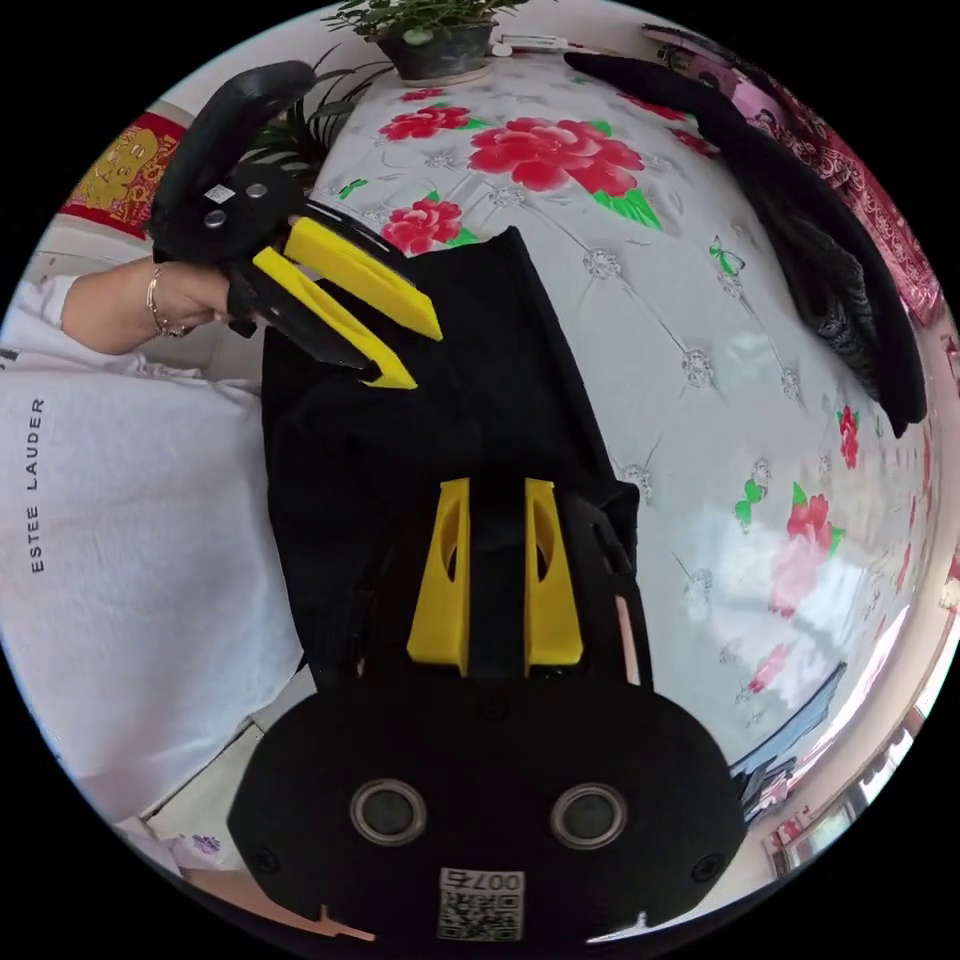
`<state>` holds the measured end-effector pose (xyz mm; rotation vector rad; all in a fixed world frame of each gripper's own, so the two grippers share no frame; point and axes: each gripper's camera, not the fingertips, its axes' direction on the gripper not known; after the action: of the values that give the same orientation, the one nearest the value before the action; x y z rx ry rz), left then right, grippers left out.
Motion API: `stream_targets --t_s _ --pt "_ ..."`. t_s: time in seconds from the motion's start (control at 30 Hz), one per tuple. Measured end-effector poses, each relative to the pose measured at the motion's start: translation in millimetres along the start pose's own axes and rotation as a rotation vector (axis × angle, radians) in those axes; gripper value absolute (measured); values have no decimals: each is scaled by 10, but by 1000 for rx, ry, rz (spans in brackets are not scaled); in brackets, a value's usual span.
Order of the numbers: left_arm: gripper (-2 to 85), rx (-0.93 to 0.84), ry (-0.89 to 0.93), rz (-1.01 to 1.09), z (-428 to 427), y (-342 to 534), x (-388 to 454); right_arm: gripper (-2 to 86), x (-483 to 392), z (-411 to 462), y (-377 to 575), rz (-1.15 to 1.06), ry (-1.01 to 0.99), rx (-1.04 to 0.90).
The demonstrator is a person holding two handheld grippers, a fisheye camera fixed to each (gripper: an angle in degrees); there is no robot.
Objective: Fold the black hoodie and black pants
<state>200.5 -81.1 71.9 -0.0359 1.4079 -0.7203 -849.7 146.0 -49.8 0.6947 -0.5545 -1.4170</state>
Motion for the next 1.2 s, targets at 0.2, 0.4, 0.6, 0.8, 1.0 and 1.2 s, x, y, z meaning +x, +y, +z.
stream_targets --t_s 0.2,0.4,0.6,0.8,1.0,1.2 --pt "-6 -80 -48 -24 131 13 22 8 84 104 65 29 39 -84" --pt "-9 137 -143 -210 -674 847 -33 -1 192 -624 397 119 4 130" --pt "-3 223 -207 -411 -940 1476 -239 7 389 -1342 447 268 -45 407" --pt "59 273 -116 -607 -892 1791 -576 10 600 -1356 615 402 -79 330" --pt "111 327 -7 -721 -898 2163 -905 4 576 -1710 1500 454 -132 382" --pt "125 209 63 -616 -690 1684 -981 0 509 -2036 2482 577 -200 446"
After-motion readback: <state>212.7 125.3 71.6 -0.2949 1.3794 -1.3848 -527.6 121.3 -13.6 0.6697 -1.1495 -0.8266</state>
